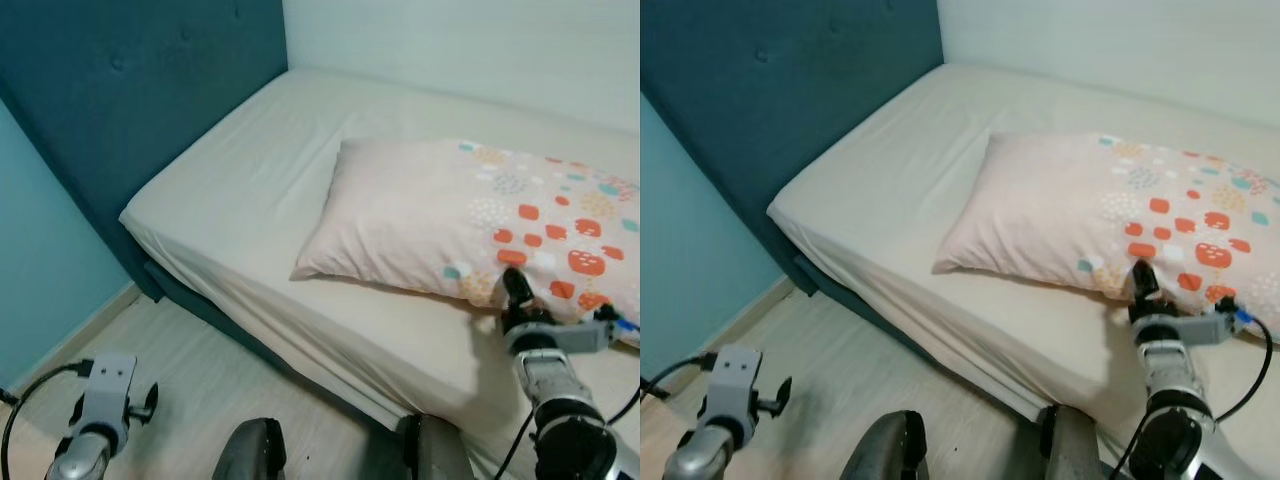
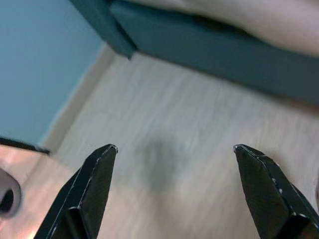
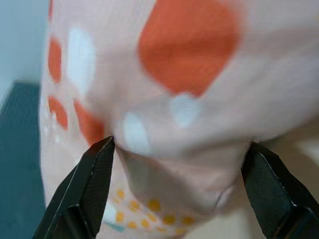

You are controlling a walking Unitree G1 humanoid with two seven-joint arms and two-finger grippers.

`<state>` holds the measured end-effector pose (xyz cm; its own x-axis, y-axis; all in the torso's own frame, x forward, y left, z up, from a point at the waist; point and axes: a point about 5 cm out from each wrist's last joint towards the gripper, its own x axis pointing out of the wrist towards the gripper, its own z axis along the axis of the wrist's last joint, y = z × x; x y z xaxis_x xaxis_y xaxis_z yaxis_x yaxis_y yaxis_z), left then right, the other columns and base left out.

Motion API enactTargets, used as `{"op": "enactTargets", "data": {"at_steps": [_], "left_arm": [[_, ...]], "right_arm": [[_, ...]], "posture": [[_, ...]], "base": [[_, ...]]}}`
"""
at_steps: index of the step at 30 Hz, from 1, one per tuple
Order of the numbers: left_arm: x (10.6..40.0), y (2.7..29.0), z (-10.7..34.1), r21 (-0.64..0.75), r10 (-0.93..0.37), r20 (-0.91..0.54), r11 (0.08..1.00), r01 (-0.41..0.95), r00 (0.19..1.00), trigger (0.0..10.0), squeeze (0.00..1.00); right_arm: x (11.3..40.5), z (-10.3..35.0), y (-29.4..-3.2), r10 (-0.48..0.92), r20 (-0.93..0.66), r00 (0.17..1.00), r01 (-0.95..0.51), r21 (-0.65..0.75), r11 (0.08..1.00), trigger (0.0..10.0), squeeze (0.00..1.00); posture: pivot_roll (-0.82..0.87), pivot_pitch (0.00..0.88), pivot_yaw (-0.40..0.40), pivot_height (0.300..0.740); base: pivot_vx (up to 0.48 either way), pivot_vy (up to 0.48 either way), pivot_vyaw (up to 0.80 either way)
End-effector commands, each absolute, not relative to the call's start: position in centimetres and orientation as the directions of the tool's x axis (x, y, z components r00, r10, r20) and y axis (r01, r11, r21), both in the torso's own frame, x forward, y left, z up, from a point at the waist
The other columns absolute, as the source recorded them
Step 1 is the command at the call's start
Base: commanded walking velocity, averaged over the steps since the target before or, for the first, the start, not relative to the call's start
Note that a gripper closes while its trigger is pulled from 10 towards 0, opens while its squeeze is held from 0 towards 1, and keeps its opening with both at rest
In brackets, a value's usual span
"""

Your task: Clean up the room

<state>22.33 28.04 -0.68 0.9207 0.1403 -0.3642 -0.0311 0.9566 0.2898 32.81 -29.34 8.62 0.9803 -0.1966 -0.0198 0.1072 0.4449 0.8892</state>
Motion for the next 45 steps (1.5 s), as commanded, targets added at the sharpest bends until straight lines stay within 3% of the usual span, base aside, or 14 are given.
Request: {"op": "enactTargets", "data": {"at_steps": [1,11,22,28,36,37,45], "left_arm": [[21.6,27.9,-1.1,0.302,0.122,-0.381,0.953,-0.001,0.916,10.0,0.0],[20.5,26.7,-1.3,0.33,0.045,-0.367,0.94,0.085,0.929,10.0,0.0],[18.1,27.0,-0.1,0.38,0.001,-0.33,0.916,0.132,0.944,10.0,0.0],[16.9,26.4,0.4,0.391,-0.032,-0.342,0.904,0.173,0.939,10.0,0.0],[15.9,26.2,1.1,0.399,-0.052,-0.348,0.895,0.198,0.936,10.0,0.0],[15.7,26.4,1.2,0.407,-0.047,-0.356,0.891,0.2,0.933,10.0,0.0],[15.0,28.1,1.3,0.43,0.005,-0.387,0.886,0.176,0.922,10.0,0.0]], "right_arm": [[32.9,8.0,-28.5,-0.15,-0.052,0.987,0.115,0.884,0.454,10.0,0.0],[34.0,9.1,-27.7,-0.144,-0.026,0.989,0.084,0.904,0.419,10.0,0.0],[35.8,13.8,-28.8,-0.179,0.187,0.966,-0.107,0.917,0.385,10.0,0.0],[36.4,17.7,-30.8,-0.236,0.29,0.927,-0.173,0.892,0.418,10.0,0.0],[34.9,18.4,-34.5,-0.405,0.273,0.873,-0.095,0.908,0.408,10.0,0.0],[34.7,18.7,-34.8,-0.414,0.284,0.865,-0.102,0.907,0.409,0.0,0.0],[34.9,20.1,-35.1,-0.381,0.336,0.861,-0.148,0.883,0.445,0.0,0.0]], "posture": [[0.22,0.243,0.026,0.506],[0.26,0.271,0.015,0.481],[0.34,0.324,0.004,0.481],[0.33,0.369,0.007,0.481],[0.34,0.409,0.004,0.481],[0.34,0.413,0.005,0.481],[0.34,0.405,-0.003,0.481]], "base": [[0.0,0.0,0.0],[0.0,0.0,0.0],[0.0,0.0,0.0],[0.0,0.0,0.0],[0.0,0.0,0.0],[0.0,0.0,0.0],[0.0,0.0,0.0]]}}
